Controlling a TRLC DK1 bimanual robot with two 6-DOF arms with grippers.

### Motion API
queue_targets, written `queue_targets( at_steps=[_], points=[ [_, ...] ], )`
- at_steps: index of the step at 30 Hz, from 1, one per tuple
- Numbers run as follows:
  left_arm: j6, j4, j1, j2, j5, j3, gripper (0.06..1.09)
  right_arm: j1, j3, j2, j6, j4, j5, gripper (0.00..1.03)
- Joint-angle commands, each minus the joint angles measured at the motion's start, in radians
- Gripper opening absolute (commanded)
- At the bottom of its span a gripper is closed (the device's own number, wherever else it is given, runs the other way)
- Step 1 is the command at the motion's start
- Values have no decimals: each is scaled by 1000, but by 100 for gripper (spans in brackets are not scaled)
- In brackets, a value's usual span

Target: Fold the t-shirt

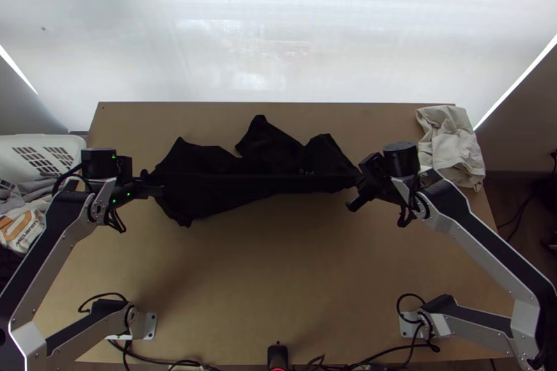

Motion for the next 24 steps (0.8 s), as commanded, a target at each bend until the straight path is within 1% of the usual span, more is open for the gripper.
queue_targets(
  at_steps=[1, 8, 13, 17, 19, 21, 22, 24],
  points=[
    [3, -3, -34, -5, -1, 28, 9, 3, 30, -164, -20, -207, 0, 3],
    [22, 7, -105, 8, 1, 38, 9, 106, 82, -251, -19, -494, -11, 3],
    [52, 66, -159, 93, 1, 71, 9, 204, 97, -259, -5, -695, -48, 3],
    [54, 174, -188, 216, -1, 123, 9, 238, 100, -233, 6, -775, -97, 3],
    [35, 235, -194, 286, -1, 156, 9, 241, 99, -215, 9, -775, -101, 3],
    [-6, 283, -194, 352, -1, 198, 9, 238, 99, -196, 12, -759, -101, 3],
    [-24, 293, -194, 384, -1, 221, 13, 235, 99, -189, 13, -742, -100, 3],
    [-66, 293, -197, 438, -1, 264, 32, 218, 96, -175, 12, -715, -100, 3]
  ],
)
